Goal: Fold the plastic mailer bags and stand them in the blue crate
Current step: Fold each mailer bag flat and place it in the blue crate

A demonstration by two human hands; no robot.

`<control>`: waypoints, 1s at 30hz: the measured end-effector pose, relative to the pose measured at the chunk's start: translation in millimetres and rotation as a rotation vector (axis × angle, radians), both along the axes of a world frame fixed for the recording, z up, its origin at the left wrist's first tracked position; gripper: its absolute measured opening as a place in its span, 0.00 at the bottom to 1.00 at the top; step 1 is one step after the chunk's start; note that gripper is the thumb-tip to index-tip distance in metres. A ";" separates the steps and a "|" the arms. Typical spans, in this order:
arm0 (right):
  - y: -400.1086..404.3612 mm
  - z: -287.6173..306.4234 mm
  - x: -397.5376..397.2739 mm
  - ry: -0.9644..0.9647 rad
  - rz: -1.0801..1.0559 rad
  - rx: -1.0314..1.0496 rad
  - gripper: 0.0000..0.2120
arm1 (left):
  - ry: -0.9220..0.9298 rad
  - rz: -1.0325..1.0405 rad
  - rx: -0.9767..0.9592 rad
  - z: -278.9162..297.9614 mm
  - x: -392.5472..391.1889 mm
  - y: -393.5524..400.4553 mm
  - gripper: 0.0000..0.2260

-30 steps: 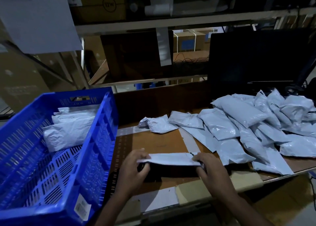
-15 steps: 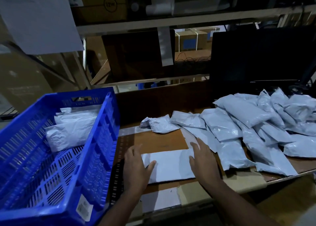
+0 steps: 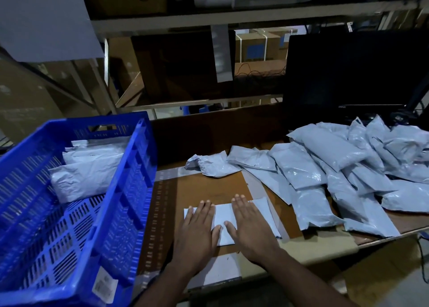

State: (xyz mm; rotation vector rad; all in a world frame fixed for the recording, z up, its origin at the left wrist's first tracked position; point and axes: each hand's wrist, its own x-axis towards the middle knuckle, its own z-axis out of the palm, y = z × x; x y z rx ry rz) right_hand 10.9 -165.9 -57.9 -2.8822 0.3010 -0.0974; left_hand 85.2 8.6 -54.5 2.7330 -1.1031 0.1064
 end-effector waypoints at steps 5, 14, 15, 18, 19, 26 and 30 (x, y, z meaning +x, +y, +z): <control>-20.2 0.4 -20.7 0.029 -0.093 -0.013 0.48 | 0.074 0.095 0.029 2.1 -4.1 4.5 0.37; -22.9 -1.0 -24.8 0.035 -0.159 0.053 0.47 | 0.179 0.145 0.006 8.0 -2.6 7.2 0.35; -23.2 -1.1 -25.2 0.038 -0.175 0.061 0.47 | 0.190 0.147 0.002 8.6 -2.7 6.6 0.35; -21.2 4.1 -23.6 0.034 -0.186 0.076 0.43 | 0.254 0.134 -0.045 11.6 5.1 5.1 0.31; -20.8 6.2 -22.5 0.017 -0.186 0.081 0.41 | 0.283 0.131 -0.059 14.9 8.7 5.7 0.29; -31.5 33.9 -14.6 -0.023 -0.198 0.135 0.30 | 0.210 0.149 0.054 50.0 22.7 10.7 0.22; -35.7 47.0 -15.3 -0.017 -0.158 0.058 0.16 | 0.274 0.164 0.114 63.1 25.6 15.1 0.23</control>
